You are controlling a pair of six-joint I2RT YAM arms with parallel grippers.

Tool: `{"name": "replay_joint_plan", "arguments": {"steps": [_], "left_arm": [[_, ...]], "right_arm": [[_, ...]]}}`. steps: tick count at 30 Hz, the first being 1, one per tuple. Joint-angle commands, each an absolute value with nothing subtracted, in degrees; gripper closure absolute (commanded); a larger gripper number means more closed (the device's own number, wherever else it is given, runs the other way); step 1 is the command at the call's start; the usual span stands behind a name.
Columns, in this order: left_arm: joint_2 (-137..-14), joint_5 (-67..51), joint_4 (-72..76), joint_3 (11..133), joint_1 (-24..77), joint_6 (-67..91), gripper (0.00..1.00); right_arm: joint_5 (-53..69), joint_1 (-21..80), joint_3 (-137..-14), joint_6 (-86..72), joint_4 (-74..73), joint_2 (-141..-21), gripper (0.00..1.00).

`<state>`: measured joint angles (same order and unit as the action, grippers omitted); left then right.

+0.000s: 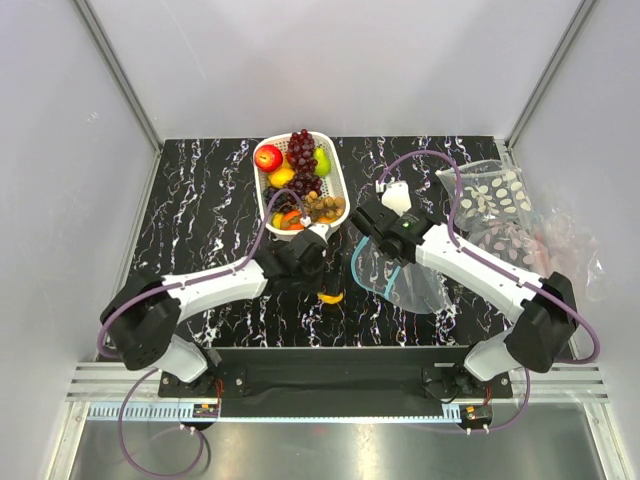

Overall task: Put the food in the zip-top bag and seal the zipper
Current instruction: Pick up the fake fruit from the center of the board.

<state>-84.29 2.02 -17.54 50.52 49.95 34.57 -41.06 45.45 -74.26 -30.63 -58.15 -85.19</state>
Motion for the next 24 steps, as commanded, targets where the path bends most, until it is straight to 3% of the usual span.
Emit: {"name": "replay_joint_plan", "arguments": {"steps": [1, 4, 14, 24], "left_arm": [[-86.65, 3.43, -13.89, 50.63, 50.45, 35.33, 0.01], [-88.59, 2.73, -12.31, 50.36, 50.62, 35.68, 0.04], [-87.19, 2.90, -10.63, 48.96, 50.80, 35.95, 0.55], [-72.98, 2.72, -15.91, 49.92, 50.80, 35.95, 0.58]], "right_arm": [[-41.92, 46.05, -73.83, -30.94, -57.66, -82.62, 1.00], [-41.84, 46.05, -73.48, -30.94, -57.57, -82.44, 1.00], [-41.31, 46.05, -73.39, -30.85, -57.39, -82.71, 1.00], [-40.96, 46.05, -73.30, -30.50, -57.04, -82.79, 1.00]]}}
